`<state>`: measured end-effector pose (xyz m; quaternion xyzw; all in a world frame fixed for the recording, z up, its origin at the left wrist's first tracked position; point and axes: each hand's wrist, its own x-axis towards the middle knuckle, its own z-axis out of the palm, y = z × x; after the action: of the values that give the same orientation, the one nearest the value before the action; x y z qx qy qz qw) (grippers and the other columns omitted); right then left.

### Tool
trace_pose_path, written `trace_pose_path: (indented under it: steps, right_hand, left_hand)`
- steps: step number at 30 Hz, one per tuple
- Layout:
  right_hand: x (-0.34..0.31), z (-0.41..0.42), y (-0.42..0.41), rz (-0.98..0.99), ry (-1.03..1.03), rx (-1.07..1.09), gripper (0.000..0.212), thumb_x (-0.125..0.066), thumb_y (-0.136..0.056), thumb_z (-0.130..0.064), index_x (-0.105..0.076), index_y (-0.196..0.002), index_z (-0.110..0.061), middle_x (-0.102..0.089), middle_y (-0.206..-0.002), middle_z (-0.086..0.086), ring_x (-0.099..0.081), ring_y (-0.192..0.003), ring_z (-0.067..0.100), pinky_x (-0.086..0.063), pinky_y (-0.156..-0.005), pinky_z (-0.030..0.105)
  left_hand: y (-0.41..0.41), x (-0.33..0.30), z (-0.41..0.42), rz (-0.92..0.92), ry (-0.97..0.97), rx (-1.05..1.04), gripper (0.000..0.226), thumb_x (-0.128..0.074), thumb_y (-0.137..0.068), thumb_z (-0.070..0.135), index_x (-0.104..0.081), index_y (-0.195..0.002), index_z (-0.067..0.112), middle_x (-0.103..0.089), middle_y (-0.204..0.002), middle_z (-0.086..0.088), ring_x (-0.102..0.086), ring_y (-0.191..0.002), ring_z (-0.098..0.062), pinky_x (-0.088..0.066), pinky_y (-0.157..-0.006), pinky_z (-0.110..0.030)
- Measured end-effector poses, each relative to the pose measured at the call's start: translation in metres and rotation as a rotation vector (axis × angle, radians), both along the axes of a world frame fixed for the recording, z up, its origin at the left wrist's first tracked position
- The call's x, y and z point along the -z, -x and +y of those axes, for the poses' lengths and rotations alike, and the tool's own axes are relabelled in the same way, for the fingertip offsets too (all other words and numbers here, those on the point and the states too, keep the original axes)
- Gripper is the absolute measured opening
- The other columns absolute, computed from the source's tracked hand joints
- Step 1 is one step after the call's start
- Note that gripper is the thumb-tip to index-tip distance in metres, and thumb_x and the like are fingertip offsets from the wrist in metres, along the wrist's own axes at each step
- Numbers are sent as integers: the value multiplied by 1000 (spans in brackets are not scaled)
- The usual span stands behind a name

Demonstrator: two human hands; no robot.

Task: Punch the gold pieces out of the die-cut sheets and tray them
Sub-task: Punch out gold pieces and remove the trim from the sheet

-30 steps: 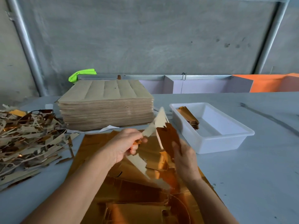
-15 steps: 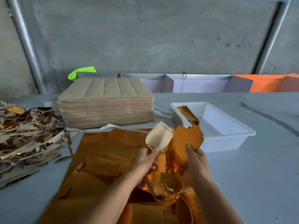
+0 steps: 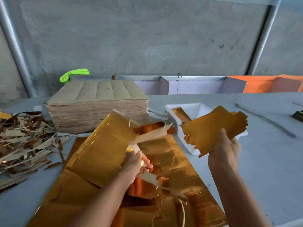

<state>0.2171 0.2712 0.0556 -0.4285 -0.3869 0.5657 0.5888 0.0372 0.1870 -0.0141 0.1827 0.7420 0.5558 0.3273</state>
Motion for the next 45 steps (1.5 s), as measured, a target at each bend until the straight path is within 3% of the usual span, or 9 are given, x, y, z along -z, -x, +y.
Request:
trace_pose_path:
  steps: [5,8,11,15,22,27,35,39,45]
  right_hand:
    - [-5,-6,10,-23,6,-139,17,-43,-101,-33,-53,-92,-23,-63,-89,-6,-61,-75,9,-47,-55,20]
    - [14,-12,26,-129,63,-209,19,-41,-102,-30,-57,-98,-20,-61,-85,13,-51,-104,33,-56,-73,41]
    - [38,-15,37,-254,125,-248,25,-41,-102,-23,-54,-89,-6,-46,-66,5,-48,-58,20,-48,-57,31]
    - [49,-14,45,-294,197,-284,26,-39,-102,-20,-55,-98,0,-50,-79,24,-58,-81,45,-51,-88,54]
    - [43,1,34,-307,164,-266,28,-42,-102,-20,-52,-110,5,-49,-75,16,-51,-69,31,-52,-80,52]
    - [40,-5,35,-313,188,-331,16,-41,-102,-23,-52,-92,-15,-56,-113,28,-58,-103,46,-50,-88,53]
    - [42,-5,34,-395,115,-398,19,-42,-102,-27,-54,-101,-12,-64,-94,13,-65,-85,32,-56,-75,45]
    - [23,-1,23,-335,-54,-200,25,-41,-102,-28,-52,-81,-21,-56,-101,25,-59,-93,41,-51,-83,56]
    - [-2,20,6,-185,-223,21,28,-42,-102,-26,-47,-74,-22,-46,-63,-9,-50,-47,0,-40,-45,14]
  left_hand:
    - [-2,0,-2,-55,15,6,30,-31,-103,14,-56,-105,-3,-66,-81,-17,-61,-47,-14,-36,-31,-14]
    - [0,5,-1,-71,-68,-6,35,-32,-104,31,-56,-109,7,-66,-87,-17,-68,-66,-21,-54,-51,-22]
    - [4,9,0,-75,-106,-28,36,-36,-101,41,-56,-109,12,-68,-88,-16,-70,-66,-20,-55,-51,-24]
    - [7,8,3,-151,-99,-30,33,-52,-97,21,-50,-129,15,-66,-94,-15,-70,-74,-22,-56,-53,-25]
    - [24,-2,18,-137,-126,-221,87,-82,-71,15,-30,-142,12,-54,-122,-13,-58,-85,-18,-52,-59,-24]
    - [22,1,30,-259,-155,-163,81,-84,-69,29,-41,-135,9,-60,-106,-12,-61,-76,-18,-53,-54,-25]
    - [-28,31,45,1032,509,15,51,-55,-84,60,-48,-117,21,-50,-103,1,-44,-70,-7,-29,-49,-17]
    - [-24,32,49,1089,594,50,65,-48,-85,66,-40,-128,18,-46,-99,0,-40,-67,-8,-27,-45,-18]
    - [-20,28,52,928,458,60,62,-51,-83,66,-41,-120,17,-50,-103,1,-46,-75,-7,-32,-52,-17]
